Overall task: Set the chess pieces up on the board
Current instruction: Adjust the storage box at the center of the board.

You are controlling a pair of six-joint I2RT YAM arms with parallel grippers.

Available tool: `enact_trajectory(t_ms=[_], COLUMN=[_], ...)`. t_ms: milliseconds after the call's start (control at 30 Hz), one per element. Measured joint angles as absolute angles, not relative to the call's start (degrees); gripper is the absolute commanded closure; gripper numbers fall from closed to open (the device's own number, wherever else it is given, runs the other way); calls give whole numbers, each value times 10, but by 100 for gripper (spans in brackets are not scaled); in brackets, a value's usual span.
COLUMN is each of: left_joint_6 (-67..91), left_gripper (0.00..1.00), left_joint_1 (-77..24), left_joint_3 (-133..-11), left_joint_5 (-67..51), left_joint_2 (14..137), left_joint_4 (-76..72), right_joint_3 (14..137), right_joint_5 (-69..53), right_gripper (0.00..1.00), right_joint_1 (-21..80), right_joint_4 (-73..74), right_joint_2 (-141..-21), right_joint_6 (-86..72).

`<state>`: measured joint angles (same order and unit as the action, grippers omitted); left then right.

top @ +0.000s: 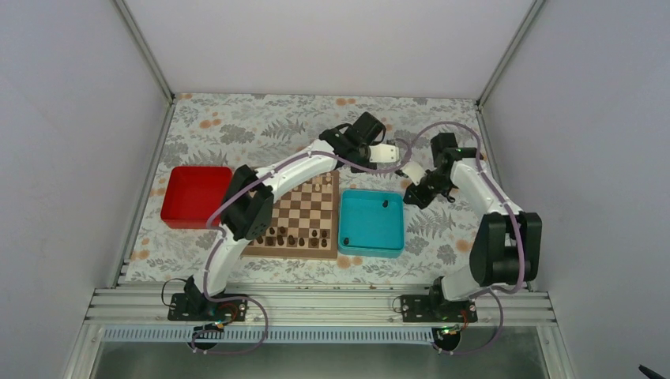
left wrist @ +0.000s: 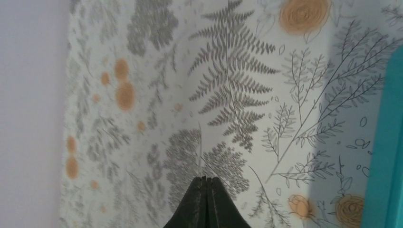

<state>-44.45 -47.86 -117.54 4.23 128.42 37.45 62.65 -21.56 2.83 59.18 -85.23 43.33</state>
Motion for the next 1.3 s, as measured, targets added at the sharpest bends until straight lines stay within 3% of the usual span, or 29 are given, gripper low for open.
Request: enact_trajectory(t_ms=[300,733,1300], left_joint_6=[-445,-444,-441], left_gripper=[98,98,98], left_joint_1=[-462,-458,-427], left_joint_3=[-1175,-1180,-1355], left_joint_5=[38,48,107], left_joint_2=[1306,1317,1415], left_joint_4=[419,428,468], right_joint_3=[664,675,728], right_joint_5=[-200,-155,-112], right_gripper=[96,96,96], right_joint_1=[82,83,86], right_joint_4=[591,561,499], right_joint_2=[-928,-963,-998], right_joint_6=[394,354,340])
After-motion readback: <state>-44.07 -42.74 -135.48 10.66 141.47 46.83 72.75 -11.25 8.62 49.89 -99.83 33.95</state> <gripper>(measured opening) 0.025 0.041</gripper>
